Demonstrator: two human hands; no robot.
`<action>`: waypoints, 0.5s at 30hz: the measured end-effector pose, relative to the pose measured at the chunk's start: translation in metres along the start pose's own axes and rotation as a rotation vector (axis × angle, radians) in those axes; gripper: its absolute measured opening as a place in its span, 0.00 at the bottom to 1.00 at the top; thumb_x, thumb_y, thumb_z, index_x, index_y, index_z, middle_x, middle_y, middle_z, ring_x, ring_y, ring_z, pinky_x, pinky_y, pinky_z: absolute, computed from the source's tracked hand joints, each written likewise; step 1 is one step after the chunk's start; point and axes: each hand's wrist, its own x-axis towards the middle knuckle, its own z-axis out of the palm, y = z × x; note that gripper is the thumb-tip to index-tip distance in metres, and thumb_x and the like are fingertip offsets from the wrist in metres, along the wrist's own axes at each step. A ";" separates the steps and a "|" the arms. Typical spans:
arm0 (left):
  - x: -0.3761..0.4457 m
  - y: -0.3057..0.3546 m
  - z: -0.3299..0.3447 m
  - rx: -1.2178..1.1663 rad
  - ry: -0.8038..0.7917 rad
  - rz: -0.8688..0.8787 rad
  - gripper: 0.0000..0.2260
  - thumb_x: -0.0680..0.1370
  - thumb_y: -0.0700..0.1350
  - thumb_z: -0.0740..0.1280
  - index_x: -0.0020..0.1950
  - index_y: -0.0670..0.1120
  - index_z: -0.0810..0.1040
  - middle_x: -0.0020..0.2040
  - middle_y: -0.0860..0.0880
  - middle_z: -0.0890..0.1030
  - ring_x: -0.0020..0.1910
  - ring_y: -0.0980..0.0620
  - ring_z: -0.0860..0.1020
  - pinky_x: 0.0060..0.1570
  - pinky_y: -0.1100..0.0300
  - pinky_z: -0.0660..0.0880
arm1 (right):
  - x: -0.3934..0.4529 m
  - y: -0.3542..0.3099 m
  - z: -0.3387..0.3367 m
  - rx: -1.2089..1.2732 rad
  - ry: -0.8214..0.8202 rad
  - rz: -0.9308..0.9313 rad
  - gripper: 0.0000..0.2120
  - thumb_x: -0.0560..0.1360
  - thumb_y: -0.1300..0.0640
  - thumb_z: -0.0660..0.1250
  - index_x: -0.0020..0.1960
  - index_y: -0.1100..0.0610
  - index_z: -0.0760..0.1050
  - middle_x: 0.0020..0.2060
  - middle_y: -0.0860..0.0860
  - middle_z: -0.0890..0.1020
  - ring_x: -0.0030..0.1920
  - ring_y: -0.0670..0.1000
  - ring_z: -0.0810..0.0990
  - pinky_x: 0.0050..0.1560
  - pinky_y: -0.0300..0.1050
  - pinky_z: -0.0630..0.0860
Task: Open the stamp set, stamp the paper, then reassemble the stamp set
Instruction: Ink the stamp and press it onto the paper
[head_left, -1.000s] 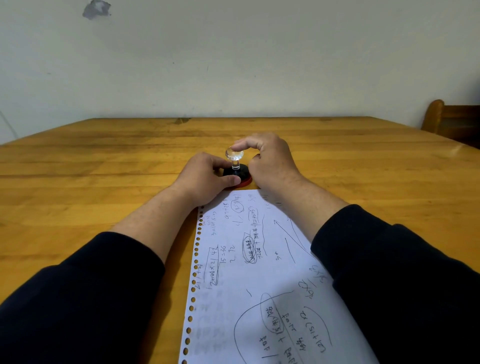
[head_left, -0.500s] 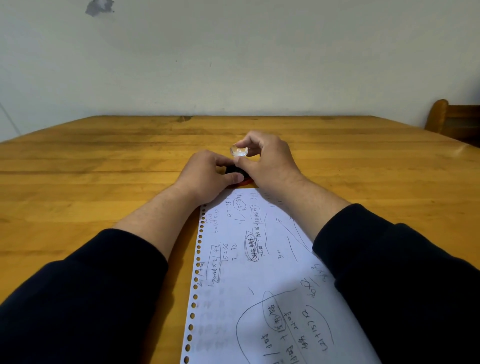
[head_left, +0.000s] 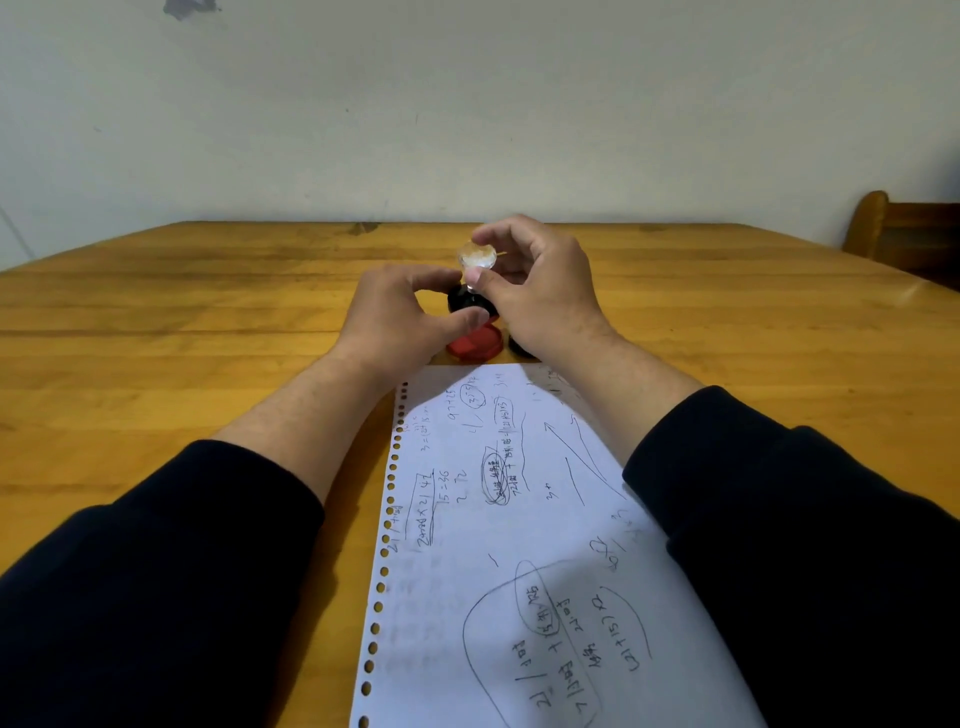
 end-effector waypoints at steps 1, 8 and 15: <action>-0.002 0.004 -0.001 -0.005 0.020 0.008 0.18 0.70 0.49 0.81 0.59 0.50 0.88 0.53 0.55 0.88 0.54 0.62 0.84 0.58 0.65 0.77 | 0.000 -0.003 -0.001 0.001 -0.007 -0.003 0.16 0.74 0.63 0.77 0.57 0.48 0.82 0.48 0.40 0.85 0.45 0.38 0.83 0.51 0.38 0.83; -0.023 0.034 -0.014 -0.040 0.072 -0.003 0.20 0.68 0.53 0.82 0.58 0.48 0.88 0.53 0.53 0.88 0.54 0.59 0.85 0.59 0.62 0.78 | -0.012 -0.027 -0.020 0.049 -0.008 0.000 0.28 0.74 0.63 0.77 0.72 0.52 0.76 0.57 0.50 0.84 0.51 0.43 0.87 0.58 0.40 0.83; -0.076 0.070 -0.022 -0.141 -0.011 0.010 0.14 0.67 0.52 0.83 0.51 0.52 0.89 0.47 0.59 0.88 0.47 0.61 0.85 0.46 0.72 0.74 | -0.061 -0.051 -0.058 0.180 -0.087 0.016 0.25 0.71 0.62 0.79 0.66 0.55 0.81 0.52 0.49 0.87 0.54 0.52 0.88 0.60 0.51 0.84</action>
